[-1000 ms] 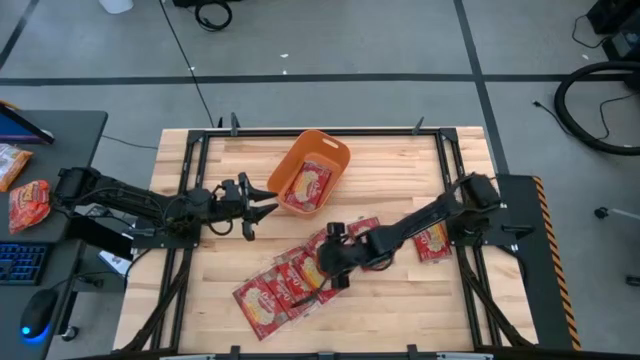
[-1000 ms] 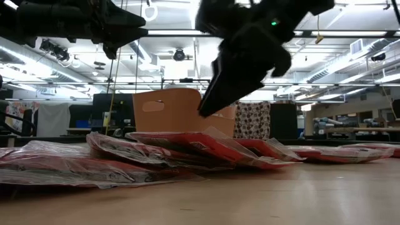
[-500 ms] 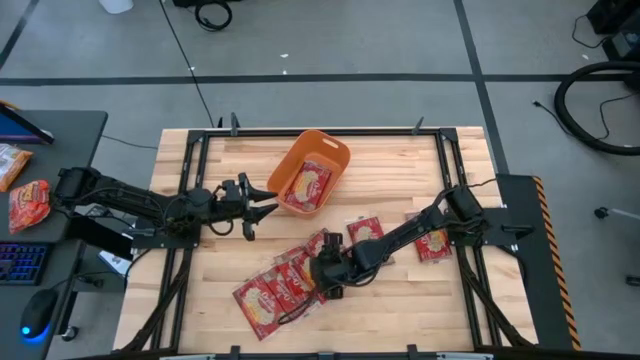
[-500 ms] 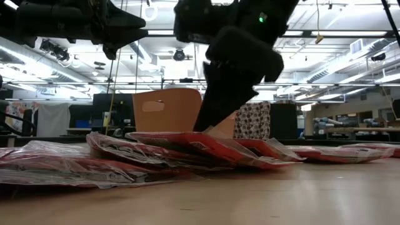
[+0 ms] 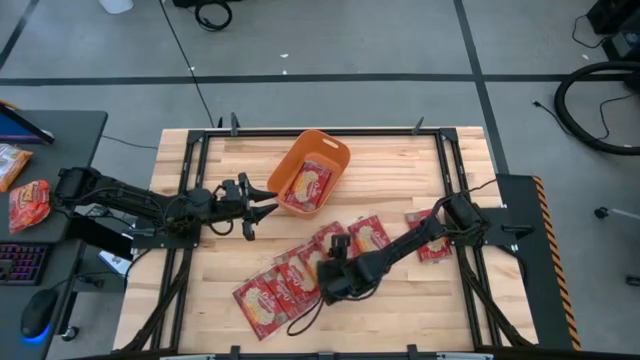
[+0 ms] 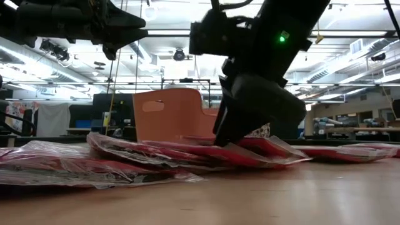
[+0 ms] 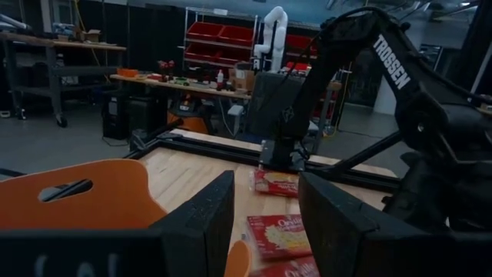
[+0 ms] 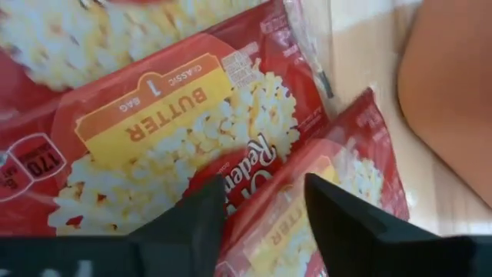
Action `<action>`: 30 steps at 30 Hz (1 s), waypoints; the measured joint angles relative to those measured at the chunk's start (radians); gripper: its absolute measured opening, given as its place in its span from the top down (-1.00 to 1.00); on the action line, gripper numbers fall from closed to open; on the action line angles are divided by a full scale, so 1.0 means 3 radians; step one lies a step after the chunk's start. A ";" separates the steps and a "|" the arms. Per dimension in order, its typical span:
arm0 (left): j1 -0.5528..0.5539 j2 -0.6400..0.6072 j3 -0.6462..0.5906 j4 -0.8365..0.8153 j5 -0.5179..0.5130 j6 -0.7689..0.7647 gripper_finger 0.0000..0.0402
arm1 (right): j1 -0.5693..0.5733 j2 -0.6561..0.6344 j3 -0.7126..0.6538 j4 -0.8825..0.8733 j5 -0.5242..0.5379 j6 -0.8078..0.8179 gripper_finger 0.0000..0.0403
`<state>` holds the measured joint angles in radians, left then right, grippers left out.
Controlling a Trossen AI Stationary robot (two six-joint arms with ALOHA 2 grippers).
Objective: Sort popcorn bags into baskets
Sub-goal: Put the red popcorn bag into the orange bin
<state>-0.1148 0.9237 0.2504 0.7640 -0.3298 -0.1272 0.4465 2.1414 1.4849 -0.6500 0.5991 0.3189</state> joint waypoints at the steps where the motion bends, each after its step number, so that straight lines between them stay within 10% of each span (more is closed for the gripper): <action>1: -0.0003 0.0000 0.0000 0.0002 0.0000 0.0000 0.25 | -0.0001 0.0001 -0.0001 -0.0053 -0.0003 0.0014 0.21; 12: -0.0003 0.0000 0.0000 0.0001 0.0001 0.0000 0.25 | -0.0033 0.0001 -0.0004 -0.0357 -0.0056 0.0052 0.95; 30: -0.0003 0.0000 0.0000 -0.0022 0.0001 -0.0001 0.25 | 0.0123 -0.0232 -0.0005 -0.1494 -0.0234 0.0480 0.98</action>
<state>-0.1158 0.9237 0.2504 0.7574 -0.3294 -0.1276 0.4834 2.0720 1.4832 -1.0981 0.5289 0.4628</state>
